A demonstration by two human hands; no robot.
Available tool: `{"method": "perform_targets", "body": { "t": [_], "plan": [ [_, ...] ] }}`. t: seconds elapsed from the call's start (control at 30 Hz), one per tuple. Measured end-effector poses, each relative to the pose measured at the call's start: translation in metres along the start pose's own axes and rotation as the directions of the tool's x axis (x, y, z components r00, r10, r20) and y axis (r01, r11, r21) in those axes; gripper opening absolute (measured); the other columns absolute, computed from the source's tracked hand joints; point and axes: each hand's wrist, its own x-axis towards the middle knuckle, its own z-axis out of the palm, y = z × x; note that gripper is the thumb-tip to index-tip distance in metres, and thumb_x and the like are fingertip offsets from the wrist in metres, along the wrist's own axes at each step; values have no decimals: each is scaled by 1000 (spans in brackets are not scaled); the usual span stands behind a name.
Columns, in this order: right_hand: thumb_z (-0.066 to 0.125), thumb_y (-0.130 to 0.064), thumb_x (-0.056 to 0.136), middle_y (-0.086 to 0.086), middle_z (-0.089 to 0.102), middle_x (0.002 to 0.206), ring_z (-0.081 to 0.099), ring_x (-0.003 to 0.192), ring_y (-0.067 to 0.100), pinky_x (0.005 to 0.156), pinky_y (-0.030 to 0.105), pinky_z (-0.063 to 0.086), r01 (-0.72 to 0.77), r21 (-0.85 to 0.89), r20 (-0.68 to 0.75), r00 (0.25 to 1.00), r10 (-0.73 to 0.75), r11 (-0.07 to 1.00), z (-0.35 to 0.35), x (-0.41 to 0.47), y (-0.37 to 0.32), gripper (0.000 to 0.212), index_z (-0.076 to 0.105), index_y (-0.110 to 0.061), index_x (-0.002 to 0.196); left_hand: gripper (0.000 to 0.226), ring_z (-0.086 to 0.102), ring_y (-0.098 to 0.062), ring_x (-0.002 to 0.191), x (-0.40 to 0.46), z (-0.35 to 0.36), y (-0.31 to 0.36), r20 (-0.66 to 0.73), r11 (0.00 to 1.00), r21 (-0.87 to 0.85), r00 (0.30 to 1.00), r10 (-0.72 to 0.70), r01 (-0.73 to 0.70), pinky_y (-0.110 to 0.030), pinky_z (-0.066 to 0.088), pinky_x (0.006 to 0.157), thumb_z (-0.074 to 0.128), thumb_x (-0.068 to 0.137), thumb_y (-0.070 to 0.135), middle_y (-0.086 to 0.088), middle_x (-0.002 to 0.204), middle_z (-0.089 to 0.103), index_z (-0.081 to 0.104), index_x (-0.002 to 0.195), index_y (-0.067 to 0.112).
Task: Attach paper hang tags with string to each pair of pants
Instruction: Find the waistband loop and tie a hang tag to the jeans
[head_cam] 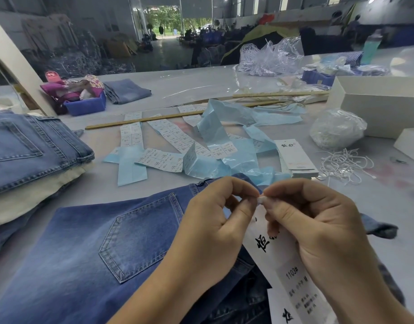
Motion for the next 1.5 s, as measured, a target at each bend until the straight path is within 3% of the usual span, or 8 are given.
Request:
{"method": "perform_targets", "body": {
  "t": [0.07,0.17,0.3,0.47,0.63,0.83,0.97,1.5],
  "plan": [
    [82,-21,73,10,67,61,60,47,16,50,20,50,14,-31,-2,1000,-14,999,0,-1,0,11,75,-21,81,10,63,-7,82,0,0,1,9,1000,21,1000,-1,1,-11,45,68,56,88,36,15,85,69,65,91,36],
    [76,-18,74,8,66,59,60,47,15,48,19,50,32,-64,-16,999,-33,997,1,-3,-1,7,75,-23,80,9,64,-7,81,0,-1,2,15,999,50,1000,0,0,-14,46,68,56,88,37,17,84,69,65,89,35],
    [75,-9,78,4,67,58,60,47,11,48,16,49,49,-122,-21,998,-52,991,2,-4,-2,14,74,-23,79,10,58,-14,67,0,-2,4,32,994,105,999,-3,-1,-27,45,59,52,87,40,11,78,65,61,85,35],
    [74,-5,79,-2,67,57,59,46,8,48,13,46,79,-186,4,997,-80,979,3,-5,-3,20,73,-25,78,12,55,-1,76,1,-7,6,88,969,246,996,-13,-9,-11,40,64,53,97,33,21,85,60,56,85,37],
    [78,-6,80,-4,67,60,60,49,8,51,14,47,132,-229,35,991,-127,964,1,-4,-3,22,70,-26,81,11,50,6,78,2,-10,10,139,929,365,990,7,-58,-8,35,65,51,96,35,30,86,54,51,86,37],
    [75,-2,82,7,68,72,59,48,17,48,20,49,128,-145,21,992,-126,981,-1,-2,-2,21,68,-22,83,13,50,7,78,1,-12,13,147,938,342,989,-5,-46,-6,34,65,51,96,34,30,88,55,52,84,38],
    [71,-15,77,5,68,73,61,51,15,49,19,49,147,-173,30,989,-144,974,0,-4,-3,11,67,-23,84,12,50,7,76,1,-11,13,150,939,343,989,-19,-34,-7,35,63,50,95,35,29,86,55,52,84,38],
    [65,-12,78,2,66,74,59,54,12,53,19,49,178,-191,119,980,-157,965,-2,-4,0,17,64,-28,84,15,48,-1,60,0,-9,14,149,967,250,985,-87,47,-15,38,56,54,92,34,14,73,60,55,77,33]
  ]
}}
